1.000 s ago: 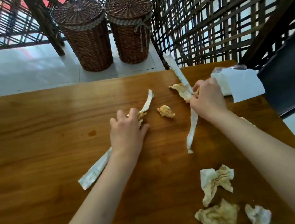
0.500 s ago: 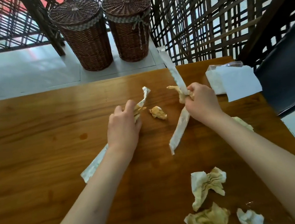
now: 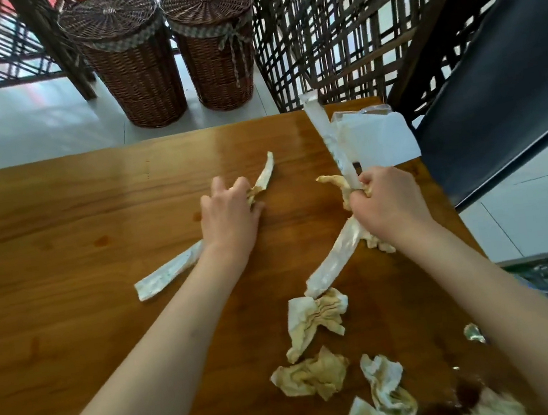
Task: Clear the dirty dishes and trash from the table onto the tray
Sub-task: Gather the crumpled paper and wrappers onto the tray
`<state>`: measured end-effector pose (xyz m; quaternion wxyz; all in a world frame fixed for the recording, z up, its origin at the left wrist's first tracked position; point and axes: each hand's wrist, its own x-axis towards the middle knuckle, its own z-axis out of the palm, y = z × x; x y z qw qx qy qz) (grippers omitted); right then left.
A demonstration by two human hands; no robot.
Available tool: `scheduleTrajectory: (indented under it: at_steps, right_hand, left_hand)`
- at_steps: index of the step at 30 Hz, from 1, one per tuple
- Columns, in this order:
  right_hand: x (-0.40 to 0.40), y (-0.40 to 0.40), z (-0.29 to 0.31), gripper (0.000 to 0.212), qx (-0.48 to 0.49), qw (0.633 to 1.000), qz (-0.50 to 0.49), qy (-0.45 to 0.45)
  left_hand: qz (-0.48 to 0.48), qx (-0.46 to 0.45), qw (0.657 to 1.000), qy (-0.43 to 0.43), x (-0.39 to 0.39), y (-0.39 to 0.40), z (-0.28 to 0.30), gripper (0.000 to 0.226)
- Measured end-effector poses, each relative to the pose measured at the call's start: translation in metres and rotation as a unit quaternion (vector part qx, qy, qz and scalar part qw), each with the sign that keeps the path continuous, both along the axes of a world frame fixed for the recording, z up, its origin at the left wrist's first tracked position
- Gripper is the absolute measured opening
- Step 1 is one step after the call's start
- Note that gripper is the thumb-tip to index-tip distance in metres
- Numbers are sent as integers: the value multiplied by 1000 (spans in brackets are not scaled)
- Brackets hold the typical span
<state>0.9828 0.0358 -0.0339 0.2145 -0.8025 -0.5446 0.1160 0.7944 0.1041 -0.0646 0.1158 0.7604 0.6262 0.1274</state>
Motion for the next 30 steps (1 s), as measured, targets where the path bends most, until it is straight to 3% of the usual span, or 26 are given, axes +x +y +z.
scheduleTrajectory:
  at_steps: [5, 11, 17, 22, 27, 30]
  right_hand:
    - [10, -26, -19, 28, -59, 994, -2, -94]
    - [15, -36, -32, 49, -97, 993, 34, -66]
    - [26, -41, -18, 17, -26, 999, 32, 28]
    - [54, -51, 10, 14, 14, 997, -17, 73]
    - [71, -65, 21, 22, -1, 997, -13, 79]
    - [69, -75, 21, 28, -8, 997, 2, 80]
  left_hand:
    - [-24, 36, 998, -39, 3, -14, 7, 20]
    - [-24, 71, 993, -87, -3, -59, 29, 14]
    - [-16, 9, 993, -117, -6, -117, 32, 22]
    - [-49, -57, 995, -71, 3, -159, 10, 49]
    - [-85, -134, 987, 10, -3, -178, -4, 100]
    - [-105, -121, 987, 28, -6, -178, -4, 104]
